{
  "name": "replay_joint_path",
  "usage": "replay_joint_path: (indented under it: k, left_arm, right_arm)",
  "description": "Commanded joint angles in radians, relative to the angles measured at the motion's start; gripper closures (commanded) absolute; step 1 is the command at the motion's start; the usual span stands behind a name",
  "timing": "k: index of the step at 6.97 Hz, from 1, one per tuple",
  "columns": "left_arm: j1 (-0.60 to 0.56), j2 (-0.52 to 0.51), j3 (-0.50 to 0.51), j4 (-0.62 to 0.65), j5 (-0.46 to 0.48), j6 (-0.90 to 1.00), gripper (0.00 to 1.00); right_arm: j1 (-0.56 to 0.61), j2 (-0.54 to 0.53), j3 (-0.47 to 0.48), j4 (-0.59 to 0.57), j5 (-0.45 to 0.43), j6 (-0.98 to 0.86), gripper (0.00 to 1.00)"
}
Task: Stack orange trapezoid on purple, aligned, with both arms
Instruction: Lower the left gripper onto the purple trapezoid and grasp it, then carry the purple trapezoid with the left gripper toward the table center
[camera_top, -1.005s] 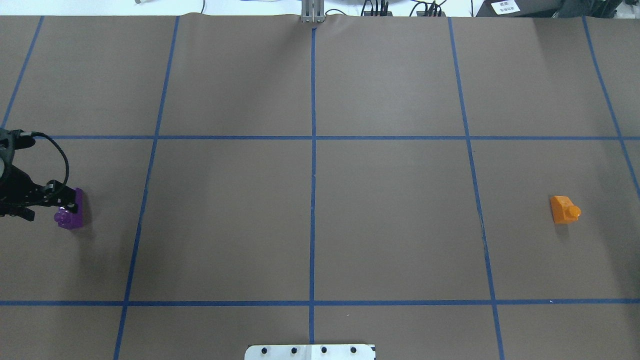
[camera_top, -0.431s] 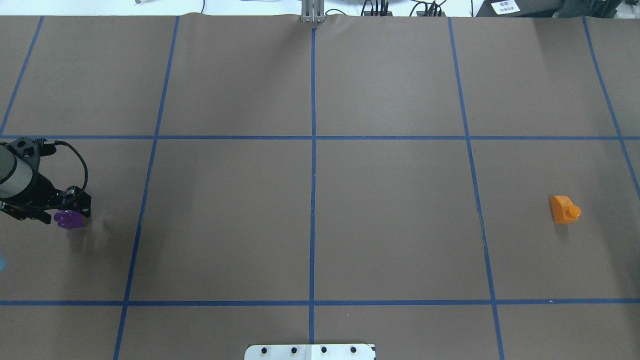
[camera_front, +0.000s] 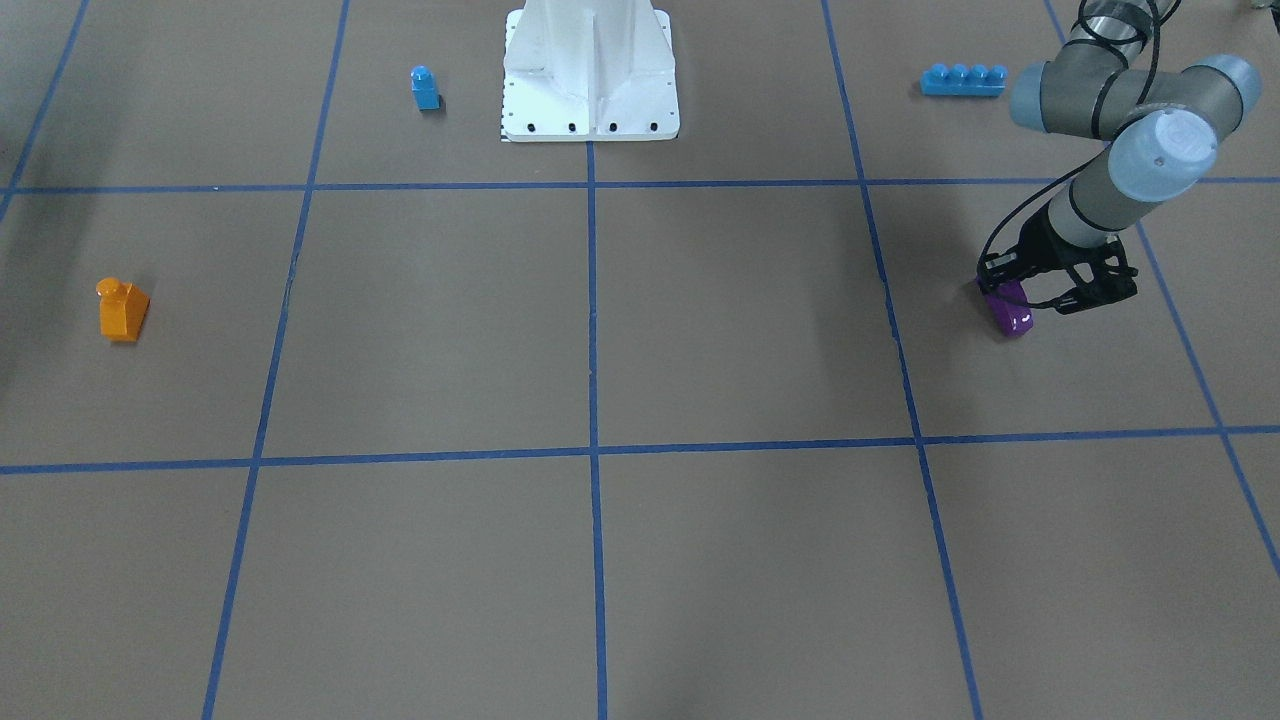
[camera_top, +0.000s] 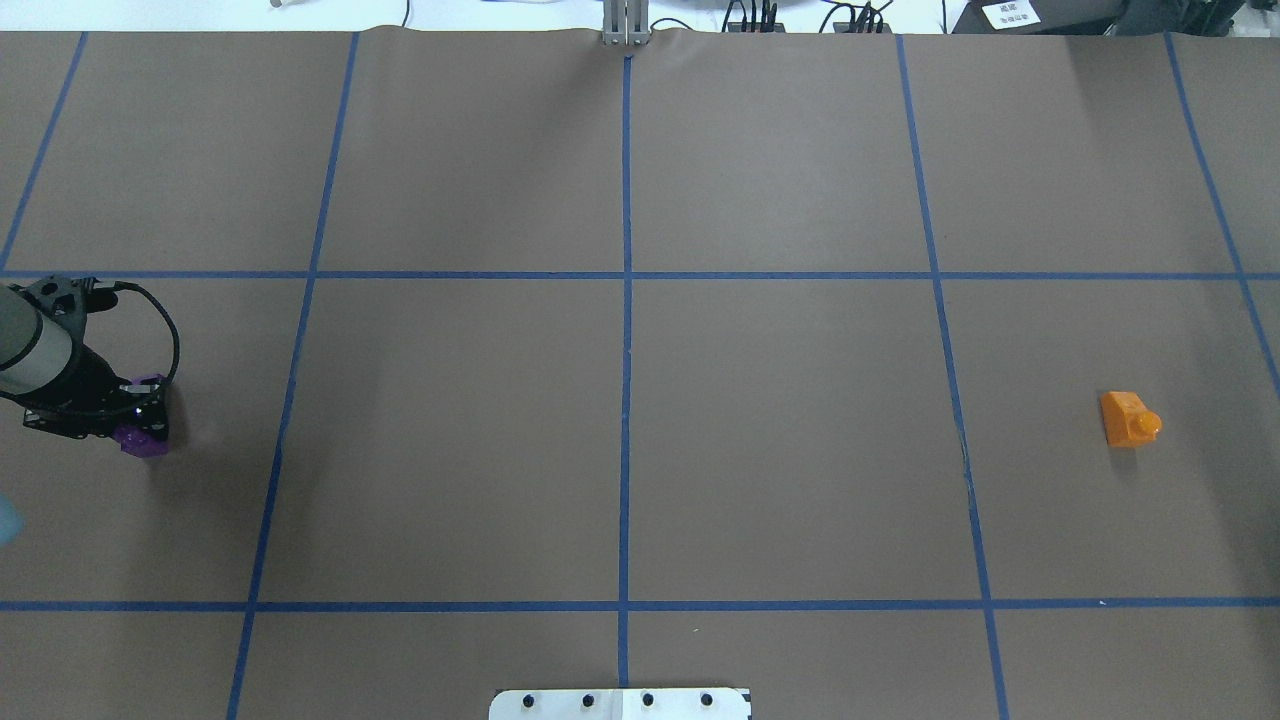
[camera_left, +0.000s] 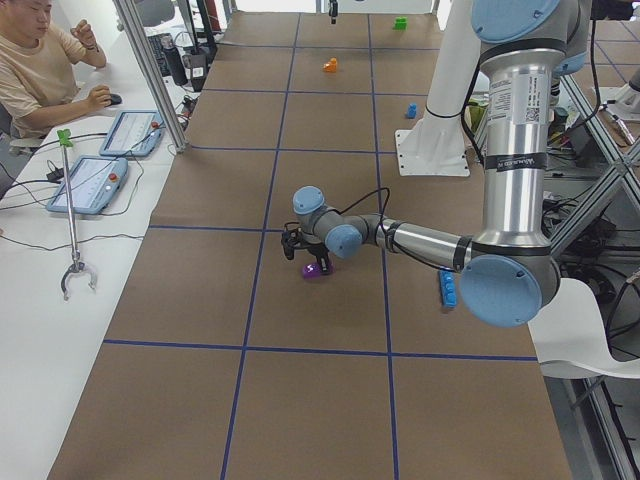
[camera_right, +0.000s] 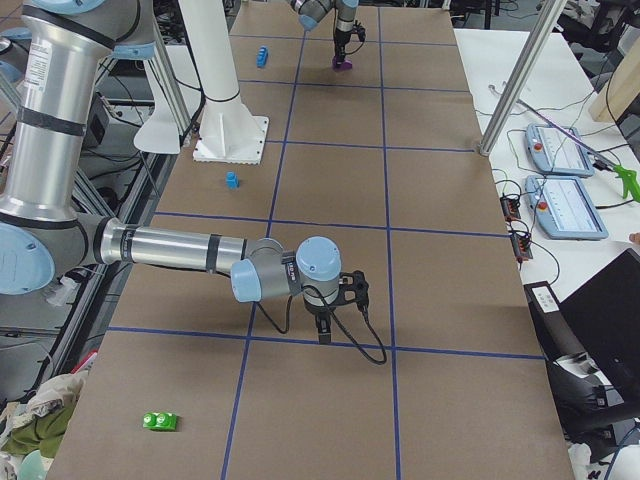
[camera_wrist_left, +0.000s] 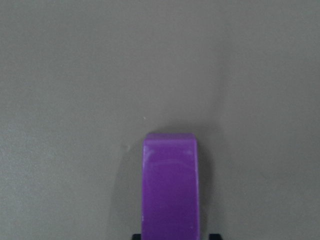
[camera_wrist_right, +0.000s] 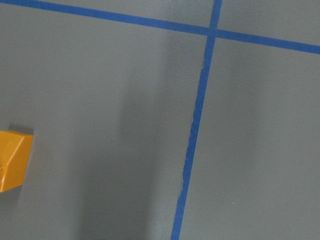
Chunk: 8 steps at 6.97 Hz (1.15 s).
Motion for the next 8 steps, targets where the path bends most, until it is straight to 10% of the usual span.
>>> replay_joint_path:
  k: [1,6,8]
  left_arm:
    - [-0.002,-0.01,-0.104,0.02,-0.004,-0.005,1.0]
    - [0.262,-0.596,-0.119,0.494,0.167,-0.134,1.0]
    - [0.306,-0.911,0.2,0.499,0.175,-0.124,1.0]
  right_arm:
    - [0.0,0.0,0.002,0.0,0.0,0.0,0.0]
    - [-0.003,0.003,0.003,0.0,0.037,0.005,0.0]
    - [-0.003,0.003,0.003,0.0,0.038,0.005,0.0]
